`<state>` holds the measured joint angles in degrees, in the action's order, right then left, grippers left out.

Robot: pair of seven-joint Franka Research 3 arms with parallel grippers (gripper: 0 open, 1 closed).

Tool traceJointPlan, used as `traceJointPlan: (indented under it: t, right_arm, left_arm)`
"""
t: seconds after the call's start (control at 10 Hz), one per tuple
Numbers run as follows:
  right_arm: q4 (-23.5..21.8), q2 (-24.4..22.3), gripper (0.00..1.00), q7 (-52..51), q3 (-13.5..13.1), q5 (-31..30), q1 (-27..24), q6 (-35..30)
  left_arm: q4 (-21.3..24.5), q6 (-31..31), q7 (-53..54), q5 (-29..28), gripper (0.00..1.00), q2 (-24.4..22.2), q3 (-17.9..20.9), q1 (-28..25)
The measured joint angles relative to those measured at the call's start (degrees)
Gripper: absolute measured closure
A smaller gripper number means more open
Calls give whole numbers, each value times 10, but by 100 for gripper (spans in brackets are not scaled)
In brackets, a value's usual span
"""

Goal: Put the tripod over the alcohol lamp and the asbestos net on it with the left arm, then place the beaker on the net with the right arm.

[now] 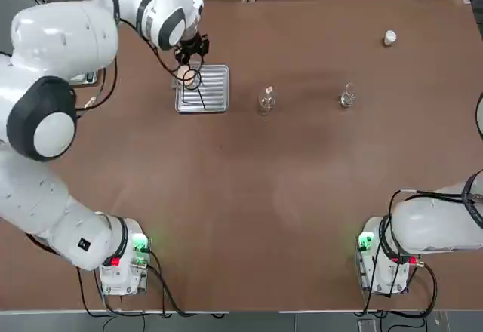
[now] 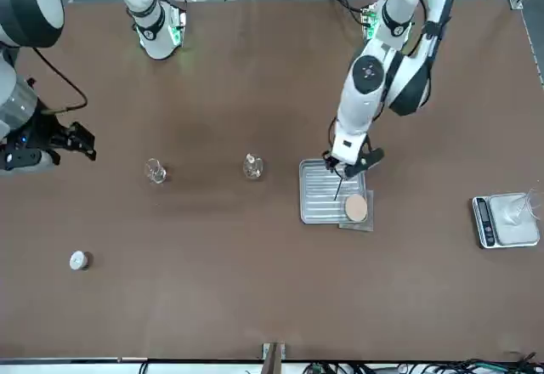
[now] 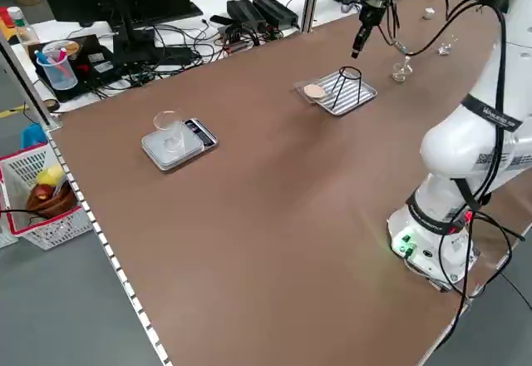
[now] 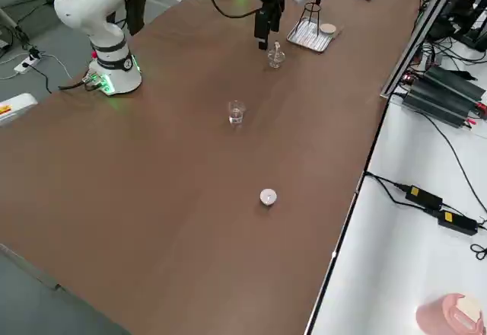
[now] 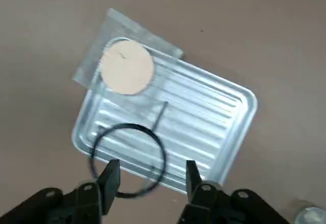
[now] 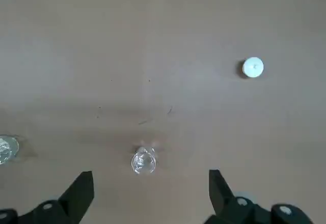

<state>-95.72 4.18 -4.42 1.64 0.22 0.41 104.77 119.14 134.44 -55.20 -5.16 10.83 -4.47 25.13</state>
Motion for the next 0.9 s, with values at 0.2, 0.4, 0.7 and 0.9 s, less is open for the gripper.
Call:
traceJointPlan:
  t: [0.2,0.4,0.7,0.9]
  right_arm:
    - [1,33,0,-24,1,0,1,44]
    - [6,55,0,-68,1,1,3,66]
    - [12,76,0,-265,0,78,-24,69]
    - [13,94,0,-460,1,158,-59,63]
  left_arm:
    - [82,50,27,0,40,-35,0,-20]
    - [113,92,27,0,41,-35,-1,-20]
    - [141,113,28,-6,44,-35,-1,-20]
    - [146,116,28,-15,51,-35,-2,-20]
